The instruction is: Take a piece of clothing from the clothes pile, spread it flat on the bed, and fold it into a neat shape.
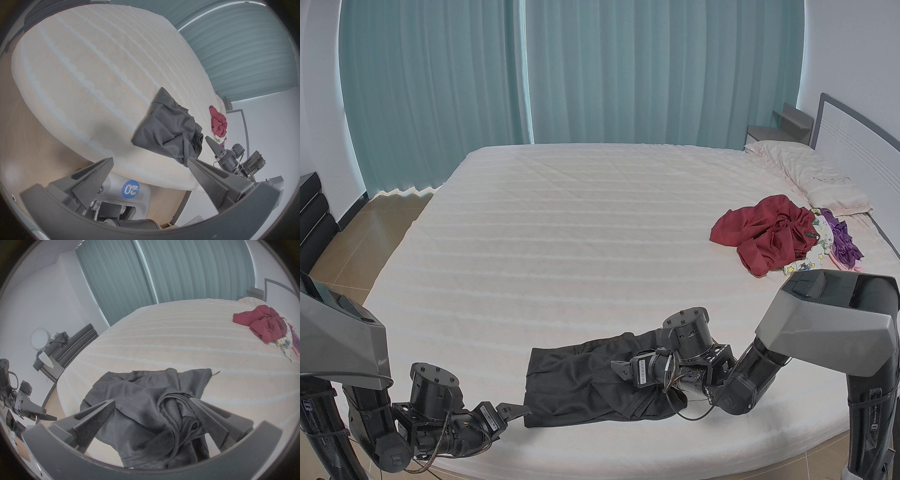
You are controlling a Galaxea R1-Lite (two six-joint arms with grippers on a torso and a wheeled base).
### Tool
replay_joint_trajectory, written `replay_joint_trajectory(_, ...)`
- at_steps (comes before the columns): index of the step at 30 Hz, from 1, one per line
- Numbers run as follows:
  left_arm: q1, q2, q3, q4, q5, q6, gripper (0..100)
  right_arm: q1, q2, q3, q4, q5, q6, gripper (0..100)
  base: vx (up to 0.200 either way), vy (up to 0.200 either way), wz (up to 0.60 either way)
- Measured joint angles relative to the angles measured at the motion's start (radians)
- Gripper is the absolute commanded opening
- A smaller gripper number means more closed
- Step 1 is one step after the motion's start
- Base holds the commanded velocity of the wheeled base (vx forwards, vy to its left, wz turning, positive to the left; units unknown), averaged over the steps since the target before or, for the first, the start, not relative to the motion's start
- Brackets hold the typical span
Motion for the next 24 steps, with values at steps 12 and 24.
replay_joint_trajectory(12, 0.001, 0.017, 0.002, -0.005, 0.0, 0.01, 100, 0.02, -0.023, 0.042, -0.001, 0.001, 0.063, 100, 0.0, 0.0, 0.0)
replay_joint_trajectory(24, 0.002, 0.023, 0.002, -0.007, -0.003, 0.017, 100, 0.026, 0.002, 0.041, 0.003, 0.005, 0.127, 100, 0.0, 0.0, 0.0)
